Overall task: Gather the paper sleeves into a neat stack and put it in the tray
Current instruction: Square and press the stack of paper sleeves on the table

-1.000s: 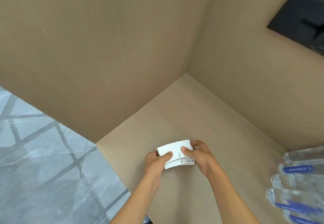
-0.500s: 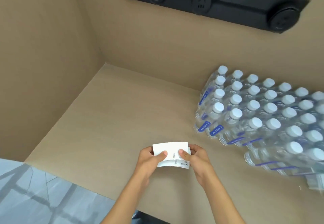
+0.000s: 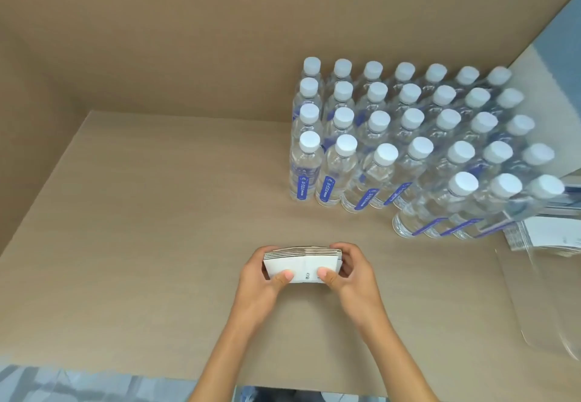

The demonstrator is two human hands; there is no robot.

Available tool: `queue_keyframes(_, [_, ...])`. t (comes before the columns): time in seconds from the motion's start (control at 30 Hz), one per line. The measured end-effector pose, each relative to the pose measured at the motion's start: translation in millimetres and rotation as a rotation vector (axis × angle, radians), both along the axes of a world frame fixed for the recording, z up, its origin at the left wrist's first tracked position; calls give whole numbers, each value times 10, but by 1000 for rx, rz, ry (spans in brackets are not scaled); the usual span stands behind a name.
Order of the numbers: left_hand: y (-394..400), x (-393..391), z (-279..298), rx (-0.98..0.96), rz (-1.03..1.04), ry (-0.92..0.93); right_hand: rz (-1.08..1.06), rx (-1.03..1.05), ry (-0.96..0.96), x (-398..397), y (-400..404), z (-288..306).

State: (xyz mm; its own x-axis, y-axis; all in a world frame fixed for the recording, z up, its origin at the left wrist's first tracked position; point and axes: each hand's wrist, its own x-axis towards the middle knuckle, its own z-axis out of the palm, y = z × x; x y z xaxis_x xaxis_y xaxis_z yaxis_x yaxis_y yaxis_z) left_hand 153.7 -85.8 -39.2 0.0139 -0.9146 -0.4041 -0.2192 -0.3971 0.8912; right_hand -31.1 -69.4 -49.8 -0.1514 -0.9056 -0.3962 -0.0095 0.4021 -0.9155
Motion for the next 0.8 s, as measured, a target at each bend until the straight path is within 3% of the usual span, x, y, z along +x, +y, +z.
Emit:
queue_keyframes(0.4, [-103,-137,-381,-269,-62,-42,25,-266,142,-72,13,-362])
queue_keyframes(0.67, [-21,-212,-588,-296,-95,-60,77,-295,117,-77,99,-547])
queue_keyframes(0.8, [4,-252,-599,-273,-149,-16,-15,-311,63,-1,53,-539])
